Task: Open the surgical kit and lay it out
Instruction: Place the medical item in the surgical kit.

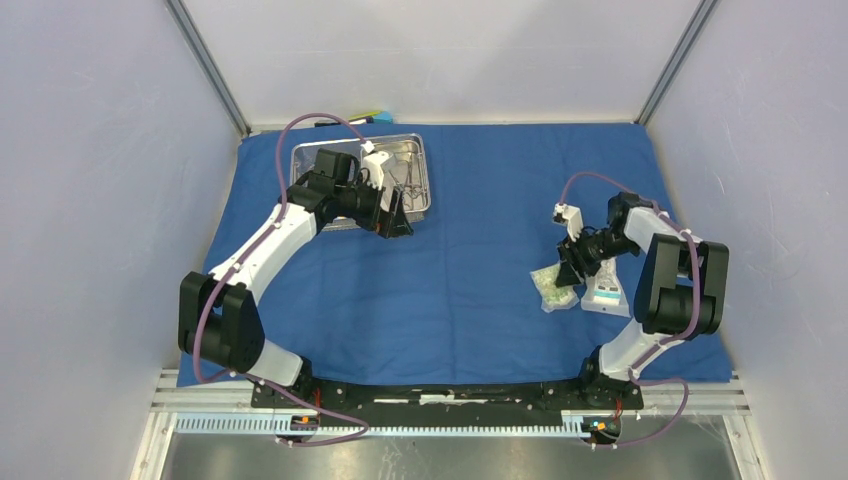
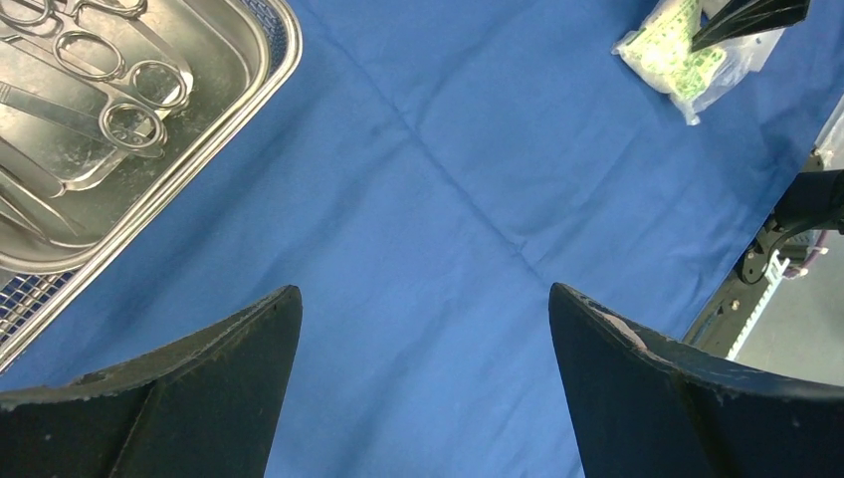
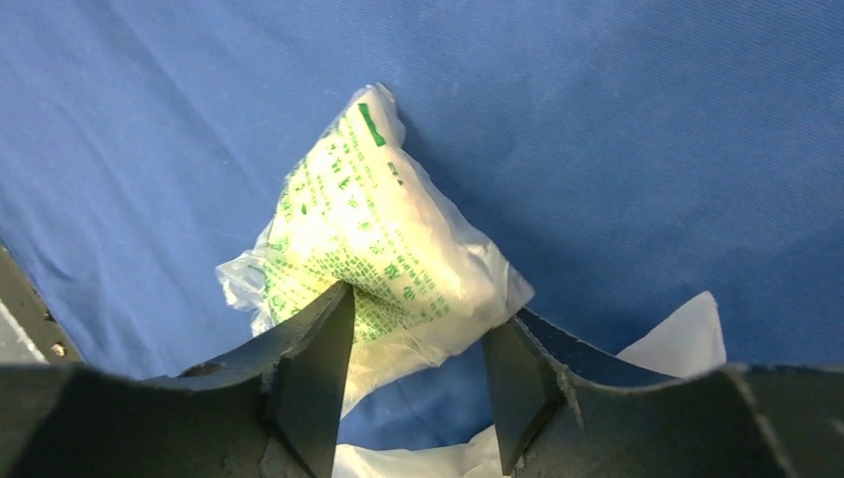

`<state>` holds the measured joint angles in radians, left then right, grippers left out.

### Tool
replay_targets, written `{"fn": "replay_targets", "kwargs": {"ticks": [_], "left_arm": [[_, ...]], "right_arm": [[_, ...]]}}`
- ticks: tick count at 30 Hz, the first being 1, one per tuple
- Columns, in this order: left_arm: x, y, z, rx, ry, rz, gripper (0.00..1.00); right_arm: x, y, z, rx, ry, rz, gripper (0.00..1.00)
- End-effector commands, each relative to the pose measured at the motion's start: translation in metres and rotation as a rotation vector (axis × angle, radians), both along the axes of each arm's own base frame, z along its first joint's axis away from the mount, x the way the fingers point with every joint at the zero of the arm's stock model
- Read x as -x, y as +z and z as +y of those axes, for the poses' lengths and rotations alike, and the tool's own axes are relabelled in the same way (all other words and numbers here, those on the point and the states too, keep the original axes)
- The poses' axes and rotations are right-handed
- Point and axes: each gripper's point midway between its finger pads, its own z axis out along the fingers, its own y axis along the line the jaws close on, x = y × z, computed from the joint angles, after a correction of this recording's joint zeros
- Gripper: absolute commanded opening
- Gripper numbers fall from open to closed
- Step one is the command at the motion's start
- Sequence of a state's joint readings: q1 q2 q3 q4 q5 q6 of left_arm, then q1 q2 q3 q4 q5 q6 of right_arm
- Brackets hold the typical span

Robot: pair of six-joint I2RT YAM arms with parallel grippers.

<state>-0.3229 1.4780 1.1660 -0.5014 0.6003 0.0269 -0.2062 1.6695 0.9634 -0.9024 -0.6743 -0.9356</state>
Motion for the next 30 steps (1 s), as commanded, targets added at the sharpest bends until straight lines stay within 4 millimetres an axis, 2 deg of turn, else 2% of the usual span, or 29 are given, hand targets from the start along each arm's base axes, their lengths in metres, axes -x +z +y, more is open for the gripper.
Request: {"fn": "replay_targets", "kwargs": {"ticks": [1, 8, 13, 17, 19, 23, 26, 30], "left_arm": [[-0.007, 0.022, 0.005, -0.029, -0.011, -0.106, 1.0], [-0.015, 0.022, 0.016, -0.075, 0.031, -0.131, 1.0], [-0.025, 0.018, 0.027, -0.127, 0.092, -0.141, 1.0], [-0.047, 0.013, 0.053, -0.209, 0.218, -0.145, 1.0], [-0.062, 0.013, 0.068, -0.227, 0.288, -0.139, 1.0], [-0.096, -0.001, 0.099, -0.282, 0.39, -0.059, 1.0], [-0.121, -0.018, 0.12, -0.329, 0.447, 0.033, 1.0], [-0.147, -0.046, 0.14, -0.354, 0.502, 0.134, 0.99]], "right_arm": [[-0.015, 0.006, -0.012, 0.057, -0.009, -0.05, 0.58], [-0.016, 0.016, -0.018, 0.093, -0.009, -0.091, 0.62], [-0.025, 0.047, -0.011, 0.053, -0.009, -0.171, 0.71], [-0.043, 0.08, -0.007, 0.025, -0.024, -0.269, 0.77], [-0.053, 0.096, -0.005, 0.015, -0.043, -0.322, 0.79], [-0.073, 0.119, 0.007, -0.009, -0.073, -0.413, 0.8], [-0.079, 0.123, 0.025, -0.037, -0.066, -0.439, 0.8], [-0.078, 0.115, 0.044, -0.065, -0.043, -0.43, 0.8]]}}
